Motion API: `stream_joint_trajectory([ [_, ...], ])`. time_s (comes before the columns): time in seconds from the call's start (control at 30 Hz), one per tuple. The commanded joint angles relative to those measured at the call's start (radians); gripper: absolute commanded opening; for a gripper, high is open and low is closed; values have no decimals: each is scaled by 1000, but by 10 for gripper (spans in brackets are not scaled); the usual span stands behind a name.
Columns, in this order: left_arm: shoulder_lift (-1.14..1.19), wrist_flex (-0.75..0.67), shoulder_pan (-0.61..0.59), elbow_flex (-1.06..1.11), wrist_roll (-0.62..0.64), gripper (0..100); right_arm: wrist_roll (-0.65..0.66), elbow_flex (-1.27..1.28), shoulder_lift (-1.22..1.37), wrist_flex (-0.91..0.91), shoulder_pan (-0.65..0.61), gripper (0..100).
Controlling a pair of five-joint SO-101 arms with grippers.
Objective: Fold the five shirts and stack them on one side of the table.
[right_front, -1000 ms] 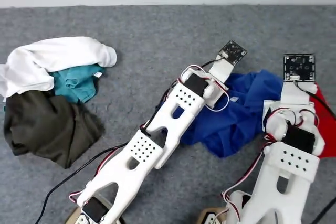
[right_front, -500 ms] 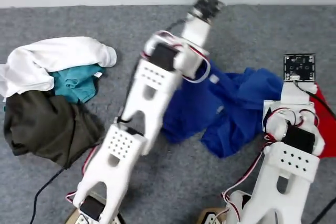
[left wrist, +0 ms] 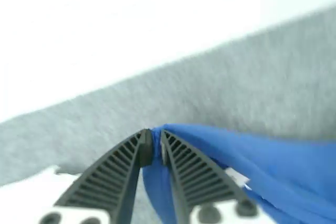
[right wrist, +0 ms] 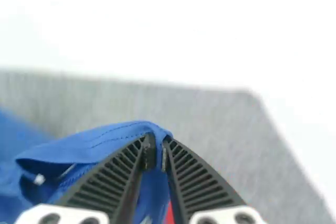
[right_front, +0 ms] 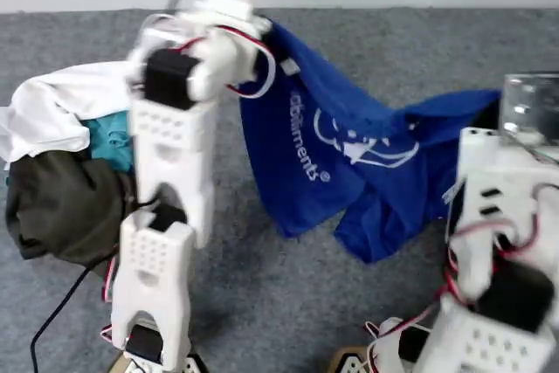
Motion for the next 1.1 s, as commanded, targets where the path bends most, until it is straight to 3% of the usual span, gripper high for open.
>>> stream_joint_trajectory([
  [0.0,-170,23,-34,-51,3,12,-41,-245,-16,70,-10,9],
  [0.3,-647,23,-25,326,3,12,-43,-572,-25,116,-8,9],
  [0.53,-1105,15,12,785,3,12,-44,-686,-27,174,-8,9],
  [0.7,-1355,-17,3,964,0,12,-43,-720,-27,205,-7,9],
  [1.07,-1389,-170,-118,1328,-48,13,-46,-493,84,216,-12,9],
])
